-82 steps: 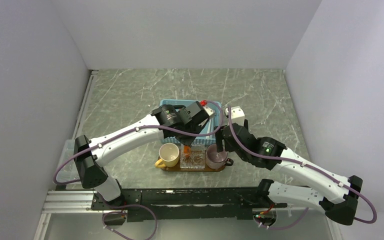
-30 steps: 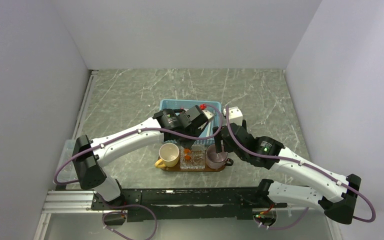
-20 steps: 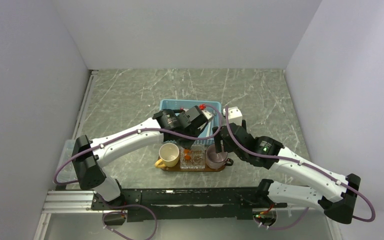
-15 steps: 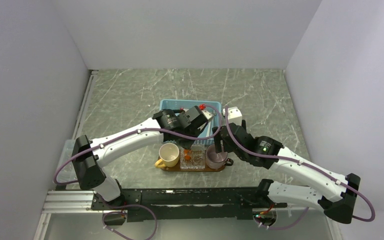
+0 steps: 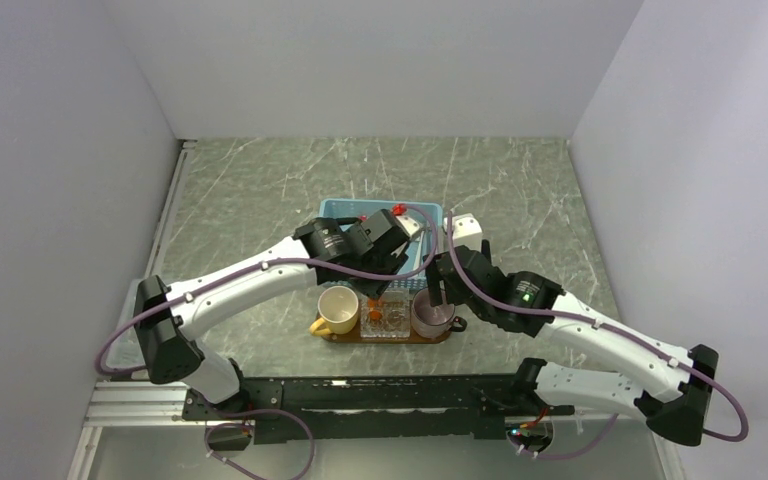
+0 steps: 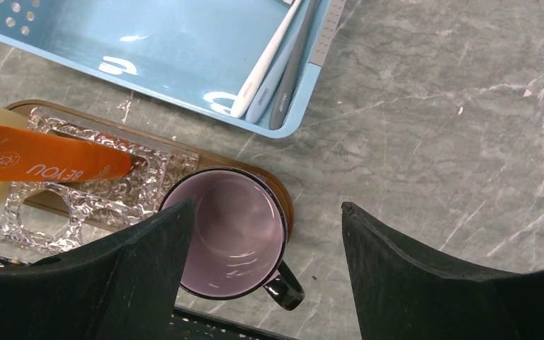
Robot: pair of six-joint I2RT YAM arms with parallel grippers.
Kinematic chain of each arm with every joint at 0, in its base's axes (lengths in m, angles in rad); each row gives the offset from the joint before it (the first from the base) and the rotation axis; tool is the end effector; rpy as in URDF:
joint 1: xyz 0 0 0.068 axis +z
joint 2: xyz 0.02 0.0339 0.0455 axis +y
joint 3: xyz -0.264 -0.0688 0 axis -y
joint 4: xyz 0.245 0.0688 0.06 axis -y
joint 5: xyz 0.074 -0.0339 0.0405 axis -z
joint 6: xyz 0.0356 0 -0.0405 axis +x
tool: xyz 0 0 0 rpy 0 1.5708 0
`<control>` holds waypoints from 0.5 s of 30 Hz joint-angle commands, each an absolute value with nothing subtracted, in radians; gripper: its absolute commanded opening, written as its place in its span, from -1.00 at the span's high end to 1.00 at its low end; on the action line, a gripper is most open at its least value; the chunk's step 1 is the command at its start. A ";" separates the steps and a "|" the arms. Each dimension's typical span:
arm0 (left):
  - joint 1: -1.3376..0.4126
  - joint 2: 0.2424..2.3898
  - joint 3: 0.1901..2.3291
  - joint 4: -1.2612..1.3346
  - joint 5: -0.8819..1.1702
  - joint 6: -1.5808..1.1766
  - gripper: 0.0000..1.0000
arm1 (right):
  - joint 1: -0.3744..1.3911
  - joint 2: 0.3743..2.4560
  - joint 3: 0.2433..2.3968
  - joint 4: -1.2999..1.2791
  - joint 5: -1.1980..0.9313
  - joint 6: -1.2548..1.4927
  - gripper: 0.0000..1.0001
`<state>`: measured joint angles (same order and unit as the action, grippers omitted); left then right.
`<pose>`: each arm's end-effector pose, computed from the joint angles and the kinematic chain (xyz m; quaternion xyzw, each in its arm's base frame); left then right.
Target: Prepare toiletry sets of a toothbrush and toothpaste on the tray
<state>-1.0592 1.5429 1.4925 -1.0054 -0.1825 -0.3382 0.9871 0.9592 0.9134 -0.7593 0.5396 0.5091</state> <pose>0.1594 -0.2707 0.3301 0.3180 0.9093 -0.0957 0.2509 0.1191 0.1471 0.3030 -0.1149 0.8922 0.0637 0.4321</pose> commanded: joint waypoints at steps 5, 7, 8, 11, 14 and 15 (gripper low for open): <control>-1.058 1.451 1.554 -0.961 -0.226 -0.331 -0.07 | 0.985 0.986 0.992 -0.728 0.523 0.492 -0.57; -1.057 1.432 1.568 -0.960 -0.245 -0.325 -0.12 | 0.983 1.005 1.019 -0.729 0.531 0.484 -0.59; -1.058 1.422 1.575 -0.963 -0.253 -0.321 -0.14 | 0.981 1.016 1.034 -0.725 0.531 0.477 -0.59; -1.057 1.372 1.580 -0.953 -0.281 -0.309 -0.21 | 0.955 1.061 1.084 -0.715 0.516 0.434 -0.60; -1.057 1.319 1.579 -0.940 -0.301 -0.298 -0.41 | 0.923 1.125 1.142 -0.714 0.492 0.403 -0.61; -1.056 1.303 1.578 -0.941 -0.306 -0.295 -0.46 | 0.914 1.153 1.163 -0.709 0.484 0.392 -0.61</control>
